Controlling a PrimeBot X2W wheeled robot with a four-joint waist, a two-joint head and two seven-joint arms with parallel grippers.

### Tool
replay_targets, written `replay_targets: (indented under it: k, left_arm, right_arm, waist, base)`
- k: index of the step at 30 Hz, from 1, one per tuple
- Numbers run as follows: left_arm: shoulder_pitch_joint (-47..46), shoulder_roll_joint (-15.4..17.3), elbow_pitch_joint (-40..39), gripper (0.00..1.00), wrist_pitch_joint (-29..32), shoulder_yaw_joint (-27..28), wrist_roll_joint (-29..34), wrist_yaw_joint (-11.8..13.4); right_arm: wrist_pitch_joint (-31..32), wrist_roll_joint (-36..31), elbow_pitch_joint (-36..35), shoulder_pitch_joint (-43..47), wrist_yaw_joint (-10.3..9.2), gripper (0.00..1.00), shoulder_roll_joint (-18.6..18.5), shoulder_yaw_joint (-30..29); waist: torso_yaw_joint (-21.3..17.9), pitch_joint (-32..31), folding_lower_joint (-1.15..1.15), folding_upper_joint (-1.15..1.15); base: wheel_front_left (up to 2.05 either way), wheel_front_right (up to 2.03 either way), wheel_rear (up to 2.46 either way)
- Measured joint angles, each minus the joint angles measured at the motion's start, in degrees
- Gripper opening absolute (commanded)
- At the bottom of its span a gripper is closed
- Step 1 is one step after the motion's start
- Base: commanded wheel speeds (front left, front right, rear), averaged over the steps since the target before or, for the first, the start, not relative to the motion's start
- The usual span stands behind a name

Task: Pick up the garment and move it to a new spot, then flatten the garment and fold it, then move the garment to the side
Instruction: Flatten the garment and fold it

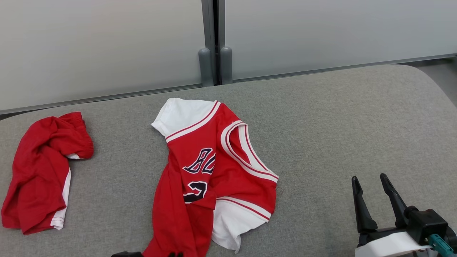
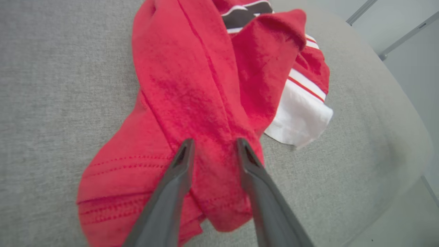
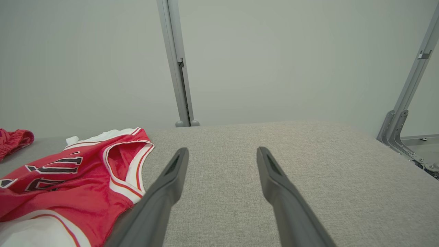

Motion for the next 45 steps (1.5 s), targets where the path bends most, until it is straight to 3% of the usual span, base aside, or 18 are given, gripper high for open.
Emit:
replay_targets:
  k: [11,19,23,27,31,34,35,36,37,41,45]
  left_arm:
    - [-1.19,0.43,3.08,0.0,-0.96,-0.65,-0.77,-2.43]
    - [-1.47,0.93,-1.03,0.0,-3.88,3.1,-1.94,-1.29]
    - [-1.37,1.9,-6.0,0.0,-4.42,6.94,-4.17,-0.02]
    - [-0.66,2.59,-9.24,0.0,-4.92,12.03,-6.12,3.28]
    - [-0.68,3.27,-6.5,0.0,-5.46,14.91,-5.86,6.24]
    - [-0.81,3.61,-4.23,0.0,-4.77,13.89,-4.39,7.1]
    - [-0.82,3.64,-3.46,0.14,-4.63,13.66,-3.79,7.77]
    - [-0.81,3.74,-2.88,0.71,-4.49,13.27,-3.14,8.29]
    - [-0.77,3.81,-2.59,1.0,-4.35,12.87,-2.41,8.79]
    - [0.85,6.12,-5.32,1.0,-4.05,13.07,1.36,12.54]
    - [2.26,8.54,-15.25,1.0,-1.51,11.58,4.75,14.11]
  right_arm:
    - [0.0,0.59,-0.02,-0.3,0.0,1.0,-0.01,-0.02]
    - [0.0,0.71,-0.03,-0.2,0.0,1.0,-0.01,-0.62]
    - [0.0,0.7,0.0,-0.07,0.0,1.0,0.0,-0.53]
    - [0.0,0.67,0.02,-0.04,0.0,1.0,0.0,-0.41]
    - [0.0,0.63,0.15,-0.05,0.0,1.0,0.0,-0.12]
    - [0.0,0.63,0.23,-0.09,0.0,1.0,-0.01,0.18]
    - [0.0,0.62,0.37,-0.09,0.0,1.0,-0.01,0.42]
    - [0.0,0.62,0.4,-0.11,0.01,1.0,0.01,0.64]
    - [0.0,0.62,0.38,-0.14,0.0,1.0,0.02,0.63]
    - [0.0,0.54,0.34,-0.23,0.0,1.0,-0.01,0.55]
    - [0.0,0.29,0.33,0.23,0.0,1.0,-0.02,0.02]
  waist:
    - [-0.46,0.84,0.0,0.0]
    - [0.47,0.81,0.0,0.0]
    - [1.32,0.51,0.0,0.0]
    - [2.17,0.19,0.0,0.0]
    - [2.78,0.1,0.0,0.0]
    - [2.8,0.05,0.0,0.0]
    - [2.67,-0.01,0.0,0.0]
    - [2.48,-0.01,0.0,0.0]
    - [2.27,0.02,0.0,0.0]
    - [1.17,0.04,0.0,0.0]
    - [0.38,0.07,0.0,0.0]
  base:
    - [0.0,0.0,0.0]
    - [0.0,0.0,0.0]
    - [0.0,0.0,0.0]
    - [0.0,0.0,0.0]
    - [0.0,0.0,0.0]
    - [0.0,0.0,0.0]
    - [0.0,0.0,0.0]
    - [0.0,0.0,0.0]
    - [0.0,0.0,0.0]
    - [0.0,0.0,0.0]
    - [0.0,0.0,0.0]
